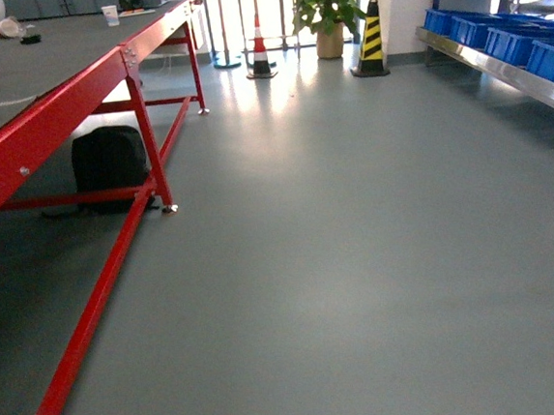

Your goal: Sort blue parts and orange caps into right shelf containers

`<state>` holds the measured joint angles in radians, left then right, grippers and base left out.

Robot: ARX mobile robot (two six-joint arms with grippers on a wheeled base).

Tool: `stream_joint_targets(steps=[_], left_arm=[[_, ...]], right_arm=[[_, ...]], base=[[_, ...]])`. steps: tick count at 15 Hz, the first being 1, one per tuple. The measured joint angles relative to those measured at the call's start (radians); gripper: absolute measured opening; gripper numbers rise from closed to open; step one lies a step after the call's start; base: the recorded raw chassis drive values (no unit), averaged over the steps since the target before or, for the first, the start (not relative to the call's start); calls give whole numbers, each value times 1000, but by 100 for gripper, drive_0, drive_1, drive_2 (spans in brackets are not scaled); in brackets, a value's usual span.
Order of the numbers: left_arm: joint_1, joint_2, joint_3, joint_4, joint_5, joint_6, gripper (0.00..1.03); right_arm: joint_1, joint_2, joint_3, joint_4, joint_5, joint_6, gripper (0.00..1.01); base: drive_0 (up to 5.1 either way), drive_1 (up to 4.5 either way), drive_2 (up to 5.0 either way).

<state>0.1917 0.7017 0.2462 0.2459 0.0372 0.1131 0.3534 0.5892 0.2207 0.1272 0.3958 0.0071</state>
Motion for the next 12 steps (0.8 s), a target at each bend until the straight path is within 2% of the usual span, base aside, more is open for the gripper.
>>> stream_joint_targets(steps=[12], left_arm=[[0,-2,0,-1,0,0,44]], right_arm=[[0,3,0,3,0,0,43]], base=[[-5,426,-436]])
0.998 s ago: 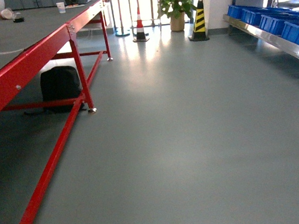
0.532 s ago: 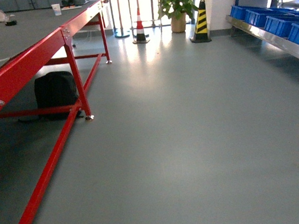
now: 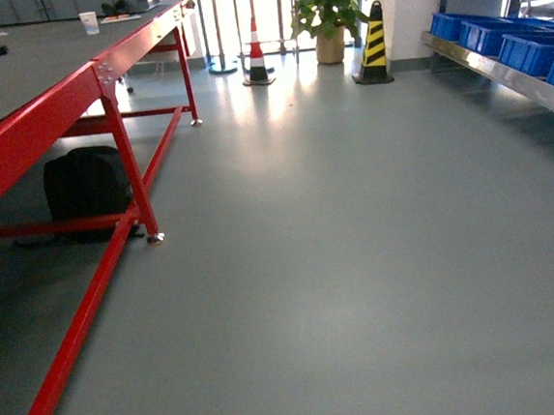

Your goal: Sort blue parts and orange caps into right shelf containers

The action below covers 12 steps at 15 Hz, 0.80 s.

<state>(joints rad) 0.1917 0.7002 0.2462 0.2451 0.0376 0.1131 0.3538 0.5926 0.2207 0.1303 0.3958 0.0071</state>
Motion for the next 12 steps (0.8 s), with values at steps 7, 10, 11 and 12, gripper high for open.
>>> stream_joint_targets(steps=[7,10,11,12], left_arm=[[0,0,0,1,0,0,44],[0,0,0,3,0,0,44],[0,0,0,2,0,0,44],[0,0,0,2,0,0,44]], right_arm=[[0,-5,0,2,0,0,43],[0,0,0,-2,0,0,43],[0,1,0,0,-1,0,43],[0,0,0,0,0,0,43]], base=[[-6,424,-436],[8,435,-420],[8,435,-420],[8,435,-420]])
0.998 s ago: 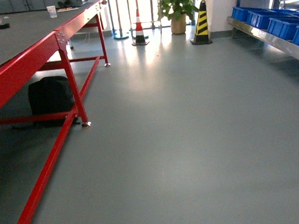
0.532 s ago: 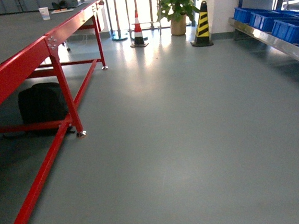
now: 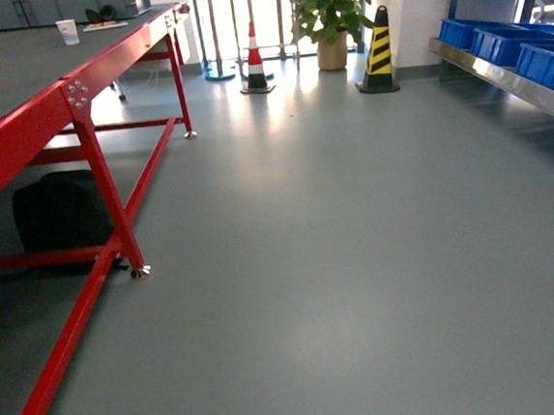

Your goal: Sort blue parts and orange caps into right shelf containers

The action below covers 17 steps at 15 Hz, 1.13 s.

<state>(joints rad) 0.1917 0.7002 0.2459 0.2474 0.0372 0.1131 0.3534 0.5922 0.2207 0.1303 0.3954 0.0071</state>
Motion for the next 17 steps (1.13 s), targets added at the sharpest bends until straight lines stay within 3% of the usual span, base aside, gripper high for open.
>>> stream_joint_targets(steps=[17], left_arm=[[0,0,-1,-3,0,0,44]], right_arm=[[0,0,0,2,-1,0,43]], base=[[8,435,-420]])
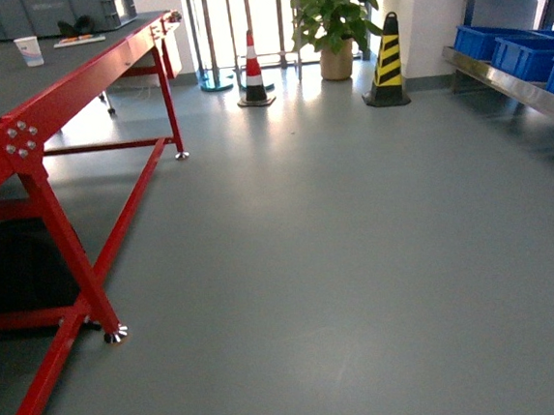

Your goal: Sort blue parts and orange caps into right shelf containers

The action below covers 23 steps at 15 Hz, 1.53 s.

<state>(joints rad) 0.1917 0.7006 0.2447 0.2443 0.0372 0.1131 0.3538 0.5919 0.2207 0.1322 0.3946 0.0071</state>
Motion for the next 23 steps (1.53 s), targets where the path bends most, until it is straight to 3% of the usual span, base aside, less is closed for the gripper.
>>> stream_joint_targets(steps=[5,23], left_arm=[[3,0,0,5,-3,0,44],[2,3,0,2,0,0,44]], right_arm=[[1,0,0,2,-2,0,43],[0,2,0,-2,-1,0,43]], base=[[8,435,-420],[-155,-155,-155]])
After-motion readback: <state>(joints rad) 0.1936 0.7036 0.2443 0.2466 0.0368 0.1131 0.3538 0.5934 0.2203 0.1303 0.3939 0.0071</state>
